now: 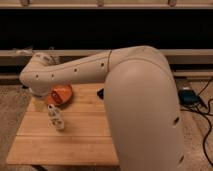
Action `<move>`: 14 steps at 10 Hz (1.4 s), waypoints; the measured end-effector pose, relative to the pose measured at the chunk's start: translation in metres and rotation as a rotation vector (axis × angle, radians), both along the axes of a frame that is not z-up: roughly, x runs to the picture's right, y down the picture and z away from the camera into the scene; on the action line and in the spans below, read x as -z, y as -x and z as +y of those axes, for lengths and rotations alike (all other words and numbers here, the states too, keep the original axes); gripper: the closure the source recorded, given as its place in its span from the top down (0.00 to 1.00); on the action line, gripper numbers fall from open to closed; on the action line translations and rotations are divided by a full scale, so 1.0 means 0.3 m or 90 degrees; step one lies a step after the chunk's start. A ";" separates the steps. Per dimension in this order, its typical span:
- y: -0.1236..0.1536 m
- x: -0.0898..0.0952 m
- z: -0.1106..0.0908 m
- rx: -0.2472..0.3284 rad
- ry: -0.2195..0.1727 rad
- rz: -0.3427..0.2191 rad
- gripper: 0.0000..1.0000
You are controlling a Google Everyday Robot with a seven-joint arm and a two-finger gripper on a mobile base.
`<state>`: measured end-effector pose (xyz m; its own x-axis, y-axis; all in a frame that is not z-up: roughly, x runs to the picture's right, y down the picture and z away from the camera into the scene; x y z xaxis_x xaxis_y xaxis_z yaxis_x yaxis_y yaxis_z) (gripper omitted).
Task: Knock the bottle over
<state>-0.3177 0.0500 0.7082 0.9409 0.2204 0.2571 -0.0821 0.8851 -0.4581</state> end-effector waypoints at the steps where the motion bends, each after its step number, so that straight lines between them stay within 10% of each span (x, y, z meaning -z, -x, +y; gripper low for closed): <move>1: -0.005 -0.003 0.021 0.002 0.002 0.002 0.80; 7: -0.087 -0.162 -0.019 -0.051 -0.020 0.072 0.80; 14: -0.100 -0.153 -0.019 -0.048 -0.019 0.076 0.80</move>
